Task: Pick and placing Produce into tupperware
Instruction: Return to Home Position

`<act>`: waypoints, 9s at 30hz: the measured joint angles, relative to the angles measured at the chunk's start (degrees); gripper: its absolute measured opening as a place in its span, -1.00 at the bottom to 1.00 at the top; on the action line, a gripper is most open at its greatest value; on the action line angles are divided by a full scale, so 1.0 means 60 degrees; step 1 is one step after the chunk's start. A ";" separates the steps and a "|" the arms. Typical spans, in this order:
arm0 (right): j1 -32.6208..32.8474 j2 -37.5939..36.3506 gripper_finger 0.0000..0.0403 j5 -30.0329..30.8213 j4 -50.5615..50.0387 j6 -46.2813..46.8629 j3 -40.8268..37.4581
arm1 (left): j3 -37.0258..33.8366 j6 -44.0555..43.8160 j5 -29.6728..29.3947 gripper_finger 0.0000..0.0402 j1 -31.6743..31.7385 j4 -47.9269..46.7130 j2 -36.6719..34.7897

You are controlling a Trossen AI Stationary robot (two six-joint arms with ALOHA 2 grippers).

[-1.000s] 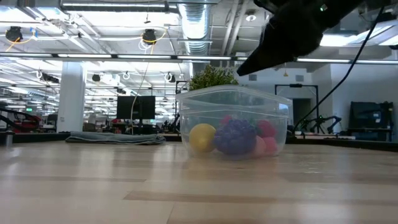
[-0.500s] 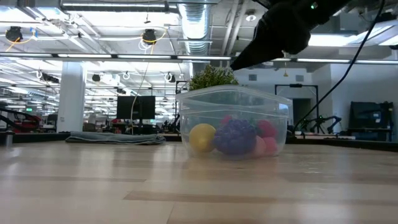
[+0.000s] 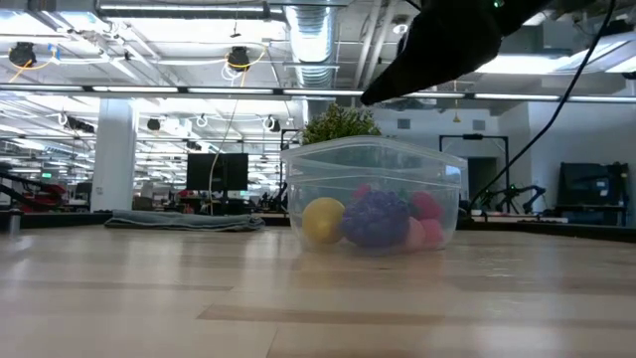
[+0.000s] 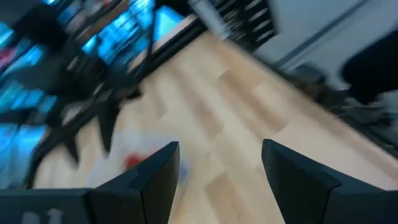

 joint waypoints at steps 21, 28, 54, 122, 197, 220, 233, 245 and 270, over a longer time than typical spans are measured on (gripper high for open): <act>0.0399 -0.3162 0.13 -0.3058 0.1928 -0.1059 -0.1635 | -0.1185 0.2845 0.6514 0.10 0.5500 0.1034 -0.2248; 0.0167 -0.5071 0.13 -0.3061 0.4679 -0.0841 -0.4168 | -0.4422 0.2408 0.6170 0.10 0.6286 0.3806 -0.5154; -0.2131 -0.7220 0.13 -0.5969 0.7973 0.0372 -0.7659 | -0.7679 0.1414 0.5530 0.10 0.7074 0.2702 -1.1285; -0.2563 -1.4373 0.13 -0.6273 0.0541 0.0002 -0.8437 | -0.7661 0.0714 0.5412 0.10 0.7063 0.0350 -1.1857; -0.2350 -1.3686 0.14 -0.5796 0.0465 0.1103 -0.8440 | -0.7668 0.0756 0.5443 0.10 0.7580 0.0216 -1.0604; -0.2350 -1.3688 0.13 -0.5796 0.0467 0.1101 -0.8440 | -0.7672 0.0778 0.5450 0.10 0.7580 0.0208 -1.0604; -0.2350 -1.3690 0.13 -0.5796 0.0469 0.1100 -0.8440 | -0.7675 0.0763 0.5454 0.10 0.7576 0.0208 -1.0604; -0.2351 -1.3690 0.13 -0.5796 0.0469 0.1101 -0.8440 | -0.7675 0.0768 0.5454 0.10 0.7576 0.0205 -1.0604; -0.2351 -1.3690 0.13 -0.5796 0.0465 0.1100 -0.8440 | -0.7675 0.0768 0.5457 0.10 0.7576 0.0205 -1.0604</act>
